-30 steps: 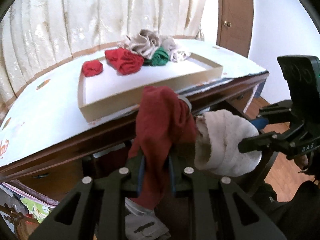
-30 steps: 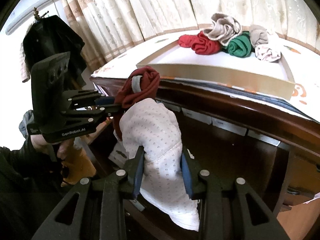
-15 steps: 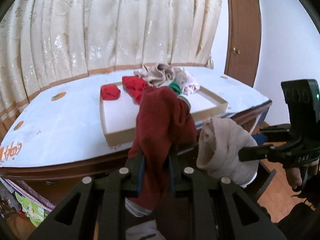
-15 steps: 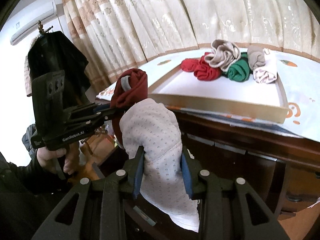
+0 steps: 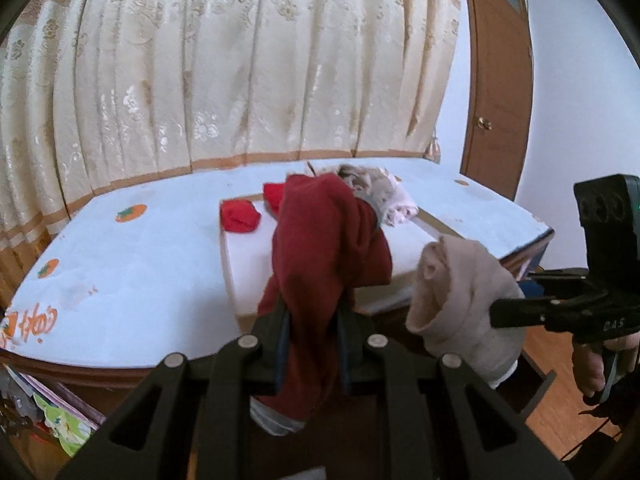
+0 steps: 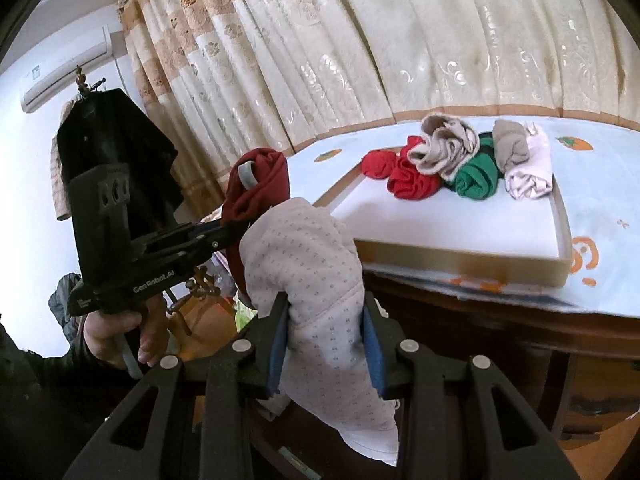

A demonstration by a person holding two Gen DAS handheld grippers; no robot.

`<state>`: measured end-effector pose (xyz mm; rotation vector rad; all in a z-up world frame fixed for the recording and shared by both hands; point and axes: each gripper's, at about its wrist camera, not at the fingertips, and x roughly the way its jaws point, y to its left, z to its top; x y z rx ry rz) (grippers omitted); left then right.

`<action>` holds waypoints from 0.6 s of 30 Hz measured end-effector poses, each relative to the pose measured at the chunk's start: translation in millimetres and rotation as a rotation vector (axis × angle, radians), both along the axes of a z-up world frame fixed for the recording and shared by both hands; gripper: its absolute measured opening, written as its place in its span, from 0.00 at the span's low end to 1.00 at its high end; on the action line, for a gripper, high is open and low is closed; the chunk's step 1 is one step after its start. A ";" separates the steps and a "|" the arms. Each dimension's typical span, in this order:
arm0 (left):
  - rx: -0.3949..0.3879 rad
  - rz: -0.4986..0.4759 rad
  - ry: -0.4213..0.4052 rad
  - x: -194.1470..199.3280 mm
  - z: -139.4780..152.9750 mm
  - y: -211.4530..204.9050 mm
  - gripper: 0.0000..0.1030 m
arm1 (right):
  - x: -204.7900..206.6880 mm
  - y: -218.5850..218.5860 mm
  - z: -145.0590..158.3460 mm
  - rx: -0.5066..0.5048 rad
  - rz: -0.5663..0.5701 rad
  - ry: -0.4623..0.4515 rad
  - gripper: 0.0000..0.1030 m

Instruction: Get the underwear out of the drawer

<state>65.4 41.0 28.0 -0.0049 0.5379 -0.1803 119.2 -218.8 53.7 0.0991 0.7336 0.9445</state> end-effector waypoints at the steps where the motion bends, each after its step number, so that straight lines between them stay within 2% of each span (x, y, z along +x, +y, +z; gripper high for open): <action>1: 0.002 0.006 -0.007 2.0 3.1 2.1 0.17 | 1.0 0.5 2.2 0.004 -0.001 -0.002 0.36; 8: -0.009 0.030 -0.035 10.7 15.4 12.3 0.17 | 6.5 8.3 17.0 0.024 0.003 -0.031 0.36; 18: -0.012 0.030 -0.040 18.3 18.8 17.3 0.17 | 15.5 4.3 26.7 0.032 -0.025 -0.046 0.36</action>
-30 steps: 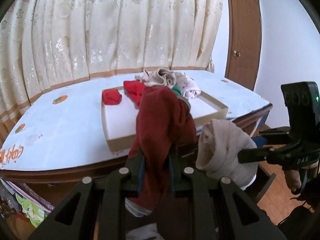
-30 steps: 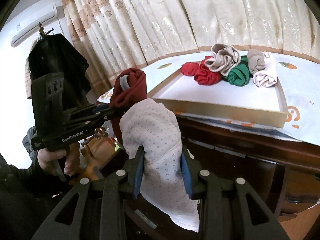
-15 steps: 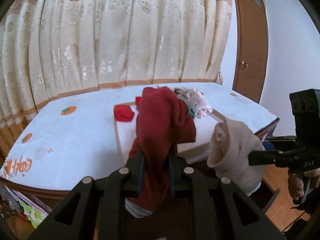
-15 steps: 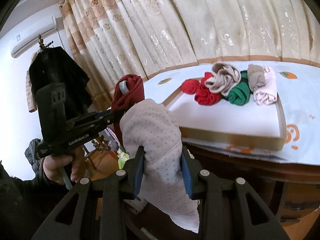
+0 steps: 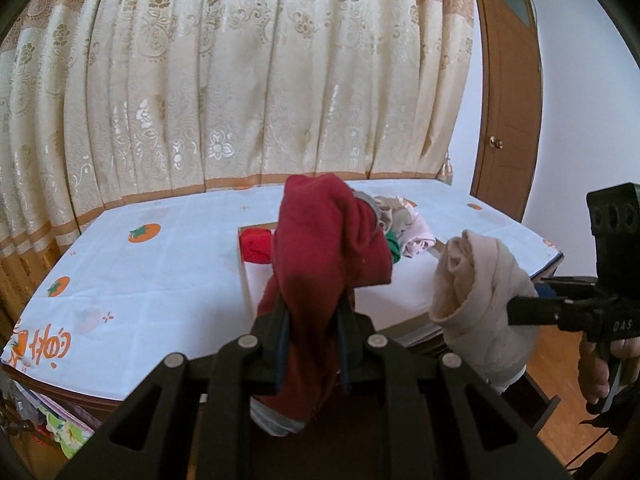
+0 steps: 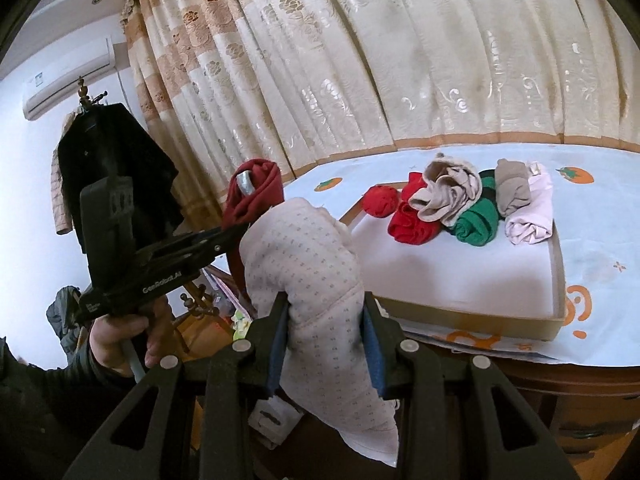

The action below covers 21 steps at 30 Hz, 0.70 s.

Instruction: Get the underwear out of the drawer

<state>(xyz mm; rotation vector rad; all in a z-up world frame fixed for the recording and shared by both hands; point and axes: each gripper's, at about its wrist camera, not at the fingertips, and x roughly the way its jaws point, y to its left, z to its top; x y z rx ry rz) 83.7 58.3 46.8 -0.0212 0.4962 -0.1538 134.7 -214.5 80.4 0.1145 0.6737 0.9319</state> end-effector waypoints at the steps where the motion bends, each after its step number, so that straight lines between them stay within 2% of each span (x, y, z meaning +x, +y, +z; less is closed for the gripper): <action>1: -0.001 0.000 0.002 1.4 -0.4 0.3 0.17 | 0.2 -0.6 -0.4 -0.001 -0.001 0.001 0.36; 21: 0.006 0.006 -0.007 17.0 -0.6 -5.0 0.17 | 21.9 -1.7 10.7 0.042 -0.063 0.022 0.36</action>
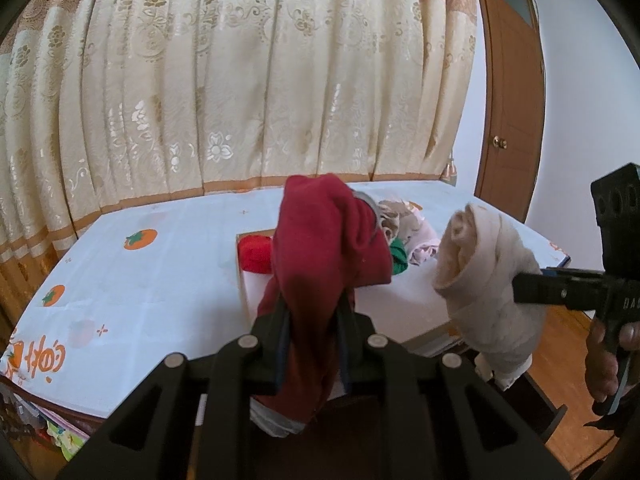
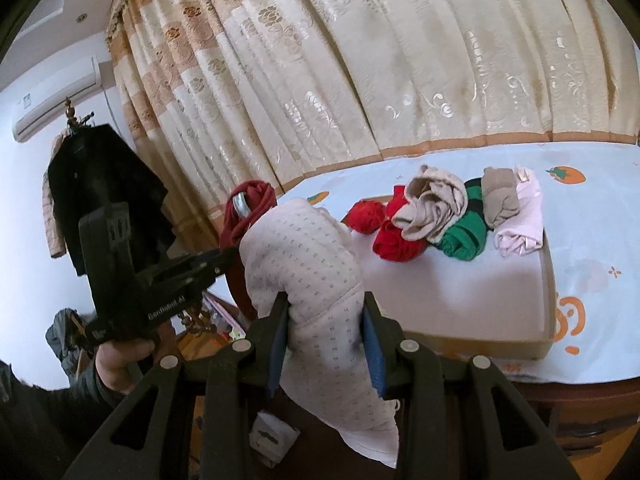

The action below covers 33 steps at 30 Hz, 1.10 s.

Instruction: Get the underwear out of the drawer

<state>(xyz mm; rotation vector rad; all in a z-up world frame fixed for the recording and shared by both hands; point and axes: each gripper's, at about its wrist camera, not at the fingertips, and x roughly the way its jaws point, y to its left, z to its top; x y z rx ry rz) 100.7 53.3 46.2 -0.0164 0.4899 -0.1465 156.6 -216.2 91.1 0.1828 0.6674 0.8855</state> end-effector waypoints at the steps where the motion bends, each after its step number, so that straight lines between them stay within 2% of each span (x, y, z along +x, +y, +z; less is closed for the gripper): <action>1: -0.001 0.000 -0.002 1.3 0.9 -0.1 0.17 | 2.3 0.5 1.9 0.007 -0.003 0.001 0.36; 14: -0.018 0.030 0.001 24.7 4.1 7.4 0.17 | 24.7 18.8 16.5 0.071 -0.020 0.011 0.36; 30: 0.017 0.074 0.032 56.7 0.2 19.3 0.17 | 53.4 44.0 34.0 0.100 -0.033 0.002 0.36; 33: 0.017 0.079 0.039 60.2 -2.2 22.1 0.14 | 57.7 45.7 33.4 0.099 -0.038 0.007 0.36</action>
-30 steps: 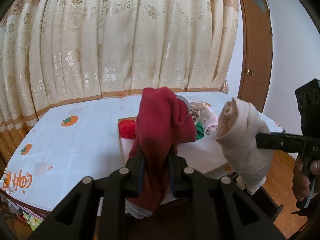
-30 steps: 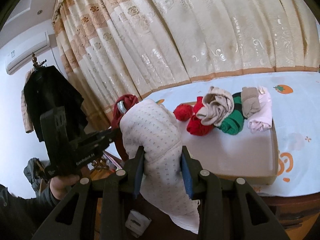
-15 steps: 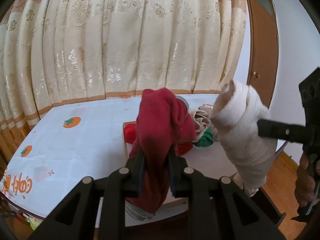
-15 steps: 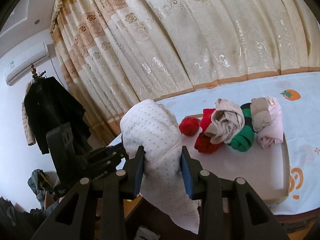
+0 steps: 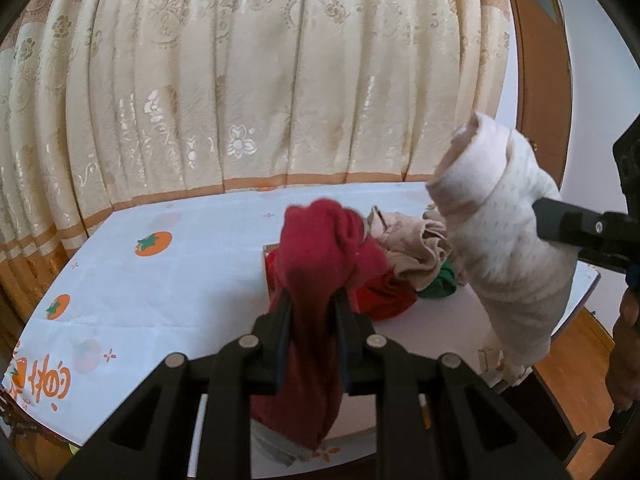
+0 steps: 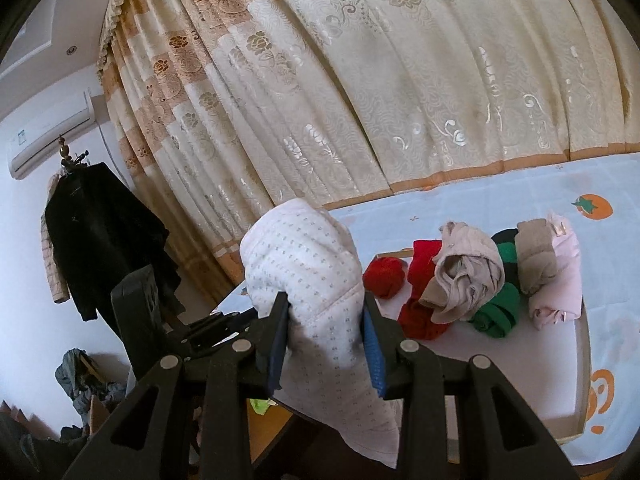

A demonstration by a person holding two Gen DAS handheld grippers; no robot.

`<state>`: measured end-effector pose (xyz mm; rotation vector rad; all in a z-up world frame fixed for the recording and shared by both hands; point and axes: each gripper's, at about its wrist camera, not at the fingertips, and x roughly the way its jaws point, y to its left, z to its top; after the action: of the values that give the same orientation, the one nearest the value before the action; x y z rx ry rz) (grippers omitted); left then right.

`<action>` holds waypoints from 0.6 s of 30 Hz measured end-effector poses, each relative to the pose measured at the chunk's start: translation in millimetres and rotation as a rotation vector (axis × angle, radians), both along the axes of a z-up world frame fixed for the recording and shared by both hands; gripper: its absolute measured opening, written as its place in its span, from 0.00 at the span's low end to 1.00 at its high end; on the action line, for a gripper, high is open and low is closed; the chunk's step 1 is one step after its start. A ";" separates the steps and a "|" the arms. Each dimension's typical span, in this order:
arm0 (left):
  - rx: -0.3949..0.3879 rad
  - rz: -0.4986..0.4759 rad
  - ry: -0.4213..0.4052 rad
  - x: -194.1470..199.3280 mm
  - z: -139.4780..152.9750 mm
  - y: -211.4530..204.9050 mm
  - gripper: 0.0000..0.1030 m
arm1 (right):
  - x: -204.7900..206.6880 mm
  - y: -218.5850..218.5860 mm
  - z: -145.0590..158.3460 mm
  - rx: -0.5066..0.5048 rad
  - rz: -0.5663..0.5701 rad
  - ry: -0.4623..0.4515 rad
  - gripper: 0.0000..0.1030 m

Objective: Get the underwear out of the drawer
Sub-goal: 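Carry the red cloth over the tray with the left tool while the right tool carries the dotted underwear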

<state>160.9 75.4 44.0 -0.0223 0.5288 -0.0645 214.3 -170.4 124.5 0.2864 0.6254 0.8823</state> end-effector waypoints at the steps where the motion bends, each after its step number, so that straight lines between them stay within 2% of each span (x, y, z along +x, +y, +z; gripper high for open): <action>1: 0.000 0.002 0.001 0.7 -0.5 0.7 0.12 | 1.1 0.2 -0.1 0.002 -0.002 0.003 0.36; 6: -0.001 0.004 -0.006 4.3 1.2 3.2 0.11 | 7.9 2.3 -3.2 0.006 -0.009 0.018 0.36; 7: 0.001 -0.006 -0.003 5.3 1.3 2.2 0.08 | 9.3 3.0 -3.7 0.005 -0.009 0.020 0.36; 12: 0.014 -0.022 0.021 8.1 -1.7 2.7 0.07 | 14.4 4.1 -5.7 0.002 -0.016 0.025 0.36; 15: 0.042 -0.041 0.062 8.7 -8.9 2.3 0.08 | 13.5 1.5 -6.5 -0.004 -0.021 0.022 0.36; 17: 0.046 -0.071 0.114 10.7 -17.5 0.5 0.19 | 14.8 -1.5 -7.6 -0.007 -0.024 0.025 0.36; 18: 0.054 -0.072 0.131 11.7 -20.8 -0.2 0.29 | 15.3 -3.0 -8.0 -0.008 -0.029 0.025 0.36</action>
<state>172.6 75.1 23.2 0.0452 0.6622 -0.1196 229.6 -173.4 116.5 0.2992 0.6462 0.8497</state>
